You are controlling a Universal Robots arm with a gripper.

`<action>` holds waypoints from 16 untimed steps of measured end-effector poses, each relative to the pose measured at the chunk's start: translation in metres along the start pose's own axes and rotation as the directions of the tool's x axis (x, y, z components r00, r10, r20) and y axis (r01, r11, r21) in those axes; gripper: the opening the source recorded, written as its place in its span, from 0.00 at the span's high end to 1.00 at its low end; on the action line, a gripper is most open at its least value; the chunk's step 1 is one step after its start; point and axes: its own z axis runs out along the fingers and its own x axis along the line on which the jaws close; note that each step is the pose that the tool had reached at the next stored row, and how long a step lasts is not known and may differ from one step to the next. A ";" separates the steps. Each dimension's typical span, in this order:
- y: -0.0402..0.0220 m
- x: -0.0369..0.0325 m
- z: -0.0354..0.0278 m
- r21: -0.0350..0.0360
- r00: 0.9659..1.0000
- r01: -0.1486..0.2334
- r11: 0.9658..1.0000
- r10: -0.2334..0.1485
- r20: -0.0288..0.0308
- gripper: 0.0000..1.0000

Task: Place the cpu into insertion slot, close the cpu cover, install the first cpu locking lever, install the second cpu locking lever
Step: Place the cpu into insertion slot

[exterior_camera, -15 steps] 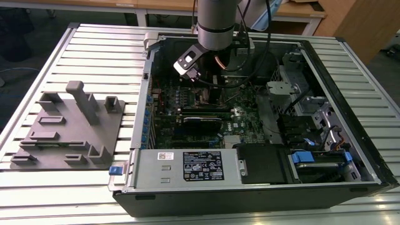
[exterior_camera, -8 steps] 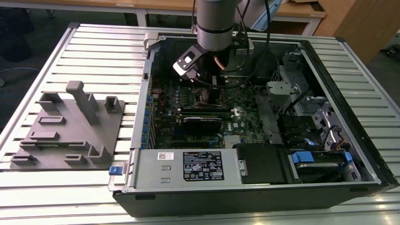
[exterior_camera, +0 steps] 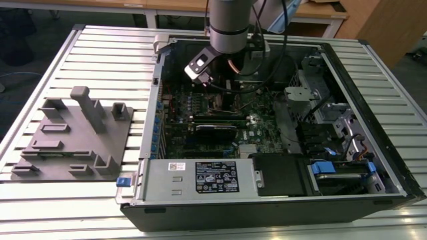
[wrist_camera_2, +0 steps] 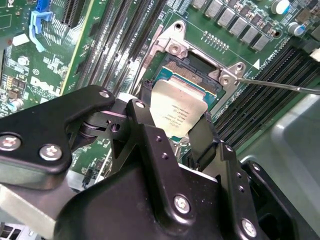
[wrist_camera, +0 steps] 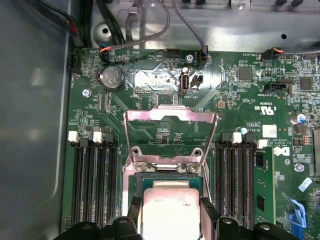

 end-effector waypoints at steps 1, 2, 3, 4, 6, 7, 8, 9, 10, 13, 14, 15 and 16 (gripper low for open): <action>-0.0004 0.0000 0.0006 -0.001 1.000 0.000 1.000 0.000 0.000 0.46; -0.0007 0.0000 0.0011 -0.001 1.000 0.000 1.000 0.000 0.000 0.46; -0.0008 0.0000 0.0013 -0.001 1.000 0.000 1.000 0.000 0.000 0.46; -0.0011 0.0001 0.0016 -0.001 1.000 0.000 1.000 0.000 0.000 0.46; -0.0018 0.0003 0.0030 -0.002 1.000 0.000 1.000 0.000 0.000 0.46; -0.0019 0.0004 0.0033 -0.002 1.000 0.000 1.000 0.000 0.000 0.46; -0.0019 0.0004 0.0033 -0.002 1.000 0.000 1.000 0.000 0.000 0.46; -0.0019 0.0004 0.0033 -0.002 1.000 0.000 1.000 0.000 0.000 0.46; -0.0019 0.0014 0.0034 -0.002 1.000 0.000 1.000 0.000 0.000 0.46; -0.0019 0.0025 0.0035 -0.002 1.000 0.000 1.000 0.000 0.000 0.46; -0.0019 0.0026 0.0041 -0.003 1.000 0.000 1.000 0.000 0.000 0.46; -0.0020 0.0025 0.0044 -0.004 1.000 0.000 1.000 0.000 0.000 0.46; -0.0020 0.0025 0.0045 -0.004 1.000 0.000 1.000 0.000 0.000 0.46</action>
